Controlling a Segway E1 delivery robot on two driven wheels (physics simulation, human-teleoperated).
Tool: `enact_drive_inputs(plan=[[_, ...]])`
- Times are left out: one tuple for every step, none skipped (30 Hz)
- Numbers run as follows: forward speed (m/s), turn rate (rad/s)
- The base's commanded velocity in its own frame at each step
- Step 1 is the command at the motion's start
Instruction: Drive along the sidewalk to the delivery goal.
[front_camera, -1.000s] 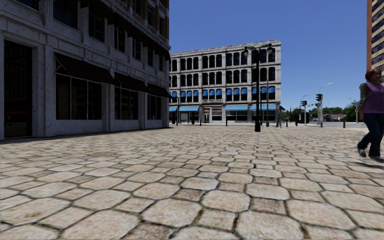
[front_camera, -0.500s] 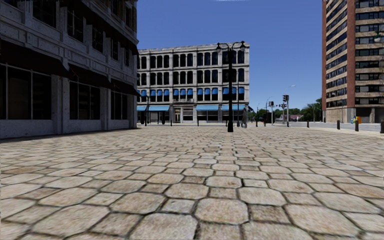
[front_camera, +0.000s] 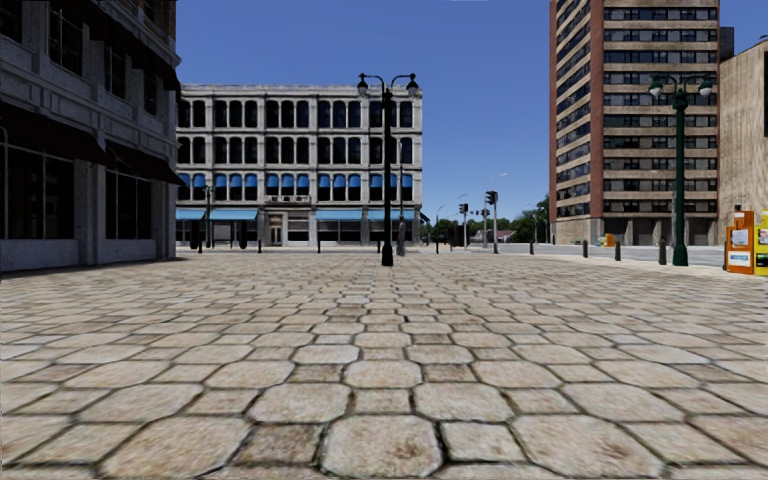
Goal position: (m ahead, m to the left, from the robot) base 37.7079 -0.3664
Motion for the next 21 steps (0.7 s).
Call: enact_drive_inputs(plan=[[2.0, -0.5], [2.0, -0.5], [2.0, -0.48], [2.0, -0.46], [2.0, -0.43], [2.0, -0.43], [2.0, -0.4], [2.0, -0.39], [2.0, -0.39], [2.0, -0.39], [2.0, -0.39], [2.0, -0.39], [2.0, -0.39], [2.0, -0.39], [2.0, -0.39], [2.0, -0.39], [2.0, -0.44], [2.0, -0.48], [2.0, -0.5], [2.0, -0.5], [2.0, -0.51]])
